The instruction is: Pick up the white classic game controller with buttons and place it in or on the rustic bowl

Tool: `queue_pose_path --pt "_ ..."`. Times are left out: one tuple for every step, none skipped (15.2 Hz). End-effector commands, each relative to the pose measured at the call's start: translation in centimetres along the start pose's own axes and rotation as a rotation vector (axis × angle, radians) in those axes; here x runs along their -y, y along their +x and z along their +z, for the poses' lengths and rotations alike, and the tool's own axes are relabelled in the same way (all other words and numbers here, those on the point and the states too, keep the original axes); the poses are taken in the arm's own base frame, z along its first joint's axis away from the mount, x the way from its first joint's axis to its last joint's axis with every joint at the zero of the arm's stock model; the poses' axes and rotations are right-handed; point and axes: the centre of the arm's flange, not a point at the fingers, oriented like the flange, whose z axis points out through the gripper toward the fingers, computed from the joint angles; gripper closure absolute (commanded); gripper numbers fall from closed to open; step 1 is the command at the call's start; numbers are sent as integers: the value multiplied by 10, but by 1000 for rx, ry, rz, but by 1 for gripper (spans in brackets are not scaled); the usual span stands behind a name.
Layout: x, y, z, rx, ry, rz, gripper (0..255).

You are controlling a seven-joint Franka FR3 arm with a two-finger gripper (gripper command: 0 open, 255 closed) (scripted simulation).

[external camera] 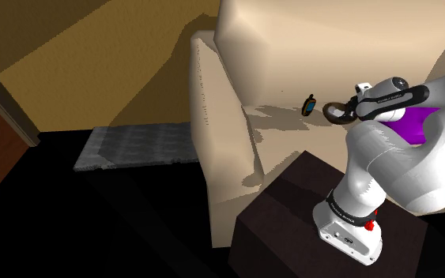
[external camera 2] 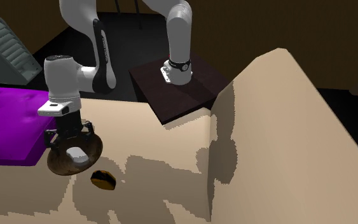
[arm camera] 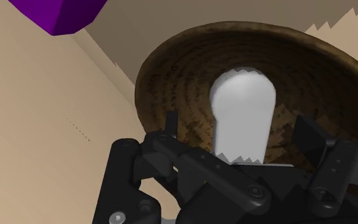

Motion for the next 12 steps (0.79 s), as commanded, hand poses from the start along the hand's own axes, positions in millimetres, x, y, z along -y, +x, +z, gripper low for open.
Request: queue_pose_path --pt "0 1 1 -1 0 0 0" --pt "0 1 1 -1 0 0 0" --pt "0 1 1 -1 0 0 0" --pt "0 1 1 -1 0 0 0" --pt "0 1 1 -1 0 0 255" --pt "0 1 1 -1 0 0 255" --pt "0 1 1 -1 0 0 255" --pt "0 1 1 -1 0 0 255" --pt "0 1 0 -1 0 0 255" --pt "0 1 0 -2 0 0 255" --pt "1 2 -1 -2 0 0 255" --pt "1 2 -1 -2 0 0 255"
